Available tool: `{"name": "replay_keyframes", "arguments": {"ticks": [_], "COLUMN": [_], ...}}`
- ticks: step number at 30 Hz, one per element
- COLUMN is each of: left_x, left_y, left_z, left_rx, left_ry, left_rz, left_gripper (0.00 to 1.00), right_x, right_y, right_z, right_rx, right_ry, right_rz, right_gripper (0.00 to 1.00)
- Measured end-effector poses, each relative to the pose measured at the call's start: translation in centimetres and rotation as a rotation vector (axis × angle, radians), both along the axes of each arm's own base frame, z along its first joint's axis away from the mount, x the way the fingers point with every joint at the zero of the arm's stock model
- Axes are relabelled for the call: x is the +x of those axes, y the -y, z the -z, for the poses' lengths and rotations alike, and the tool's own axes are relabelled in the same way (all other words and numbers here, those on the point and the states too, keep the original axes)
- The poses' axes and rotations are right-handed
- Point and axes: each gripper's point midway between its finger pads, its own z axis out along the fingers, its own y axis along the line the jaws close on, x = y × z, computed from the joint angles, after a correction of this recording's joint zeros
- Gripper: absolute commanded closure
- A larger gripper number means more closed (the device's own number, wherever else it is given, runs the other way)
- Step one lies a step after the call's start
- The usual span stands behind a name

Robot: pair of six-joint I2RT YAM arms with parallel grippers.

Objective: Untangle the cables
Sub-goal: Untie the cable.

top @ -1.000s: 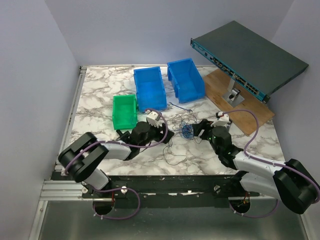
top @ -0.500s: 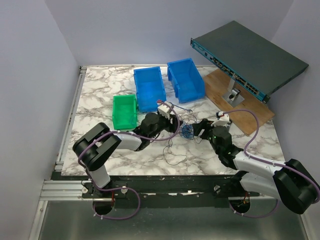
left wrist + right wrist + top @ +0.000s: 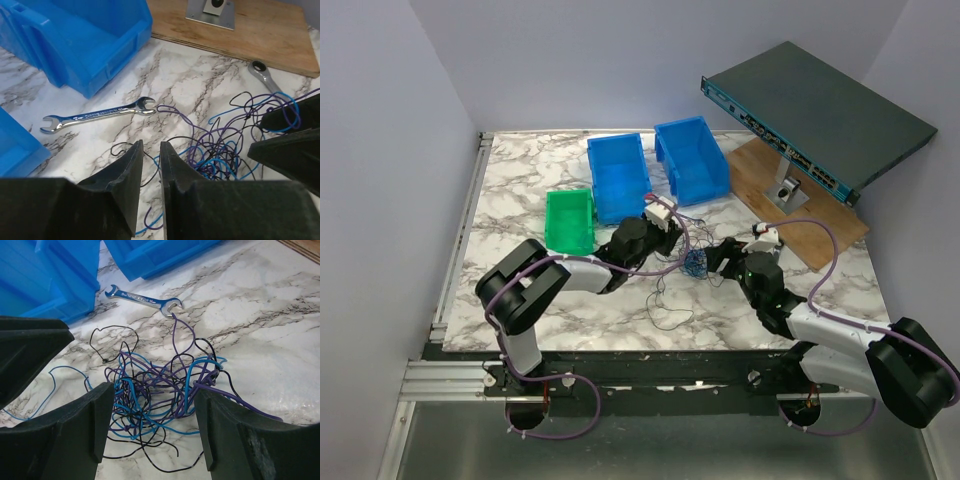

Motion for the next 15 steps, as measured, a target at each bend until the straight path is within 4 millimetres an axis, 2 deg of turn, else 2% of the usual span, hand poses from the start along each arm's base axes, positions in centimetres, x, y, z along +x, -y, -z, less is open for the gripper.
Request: {"name": "replay_keyframes", "arguments": {"ticks": [7, 12, 15], "left_x": [0.5, 2.3, 2.6], "left_y": [-0.1, 1.2, 1.4], "left_z": [0.9, -0.9, -1.6], "left_rx": [0.036, 0.034, 0.024], "left_ry": [0.011, 0.028, 0.042], "left_rz": [-0.005, -0.001, 0.004], "left_gripper": [0.79, 0.77, 0.7], "right_x": [0.0, 0.0, 0.0], "right_y": [0.0, 0.0, 0.0], "right_z": [0.0, 0.0, 0.0], "right_rx": [-0.001, -0.001, -0.002], "right_ry": [0.0, 0.0, 0.0], "right_rz": [0.0, 0.0, 0.001], "right_gripper": [0.29, 0.29, 0.29]}}
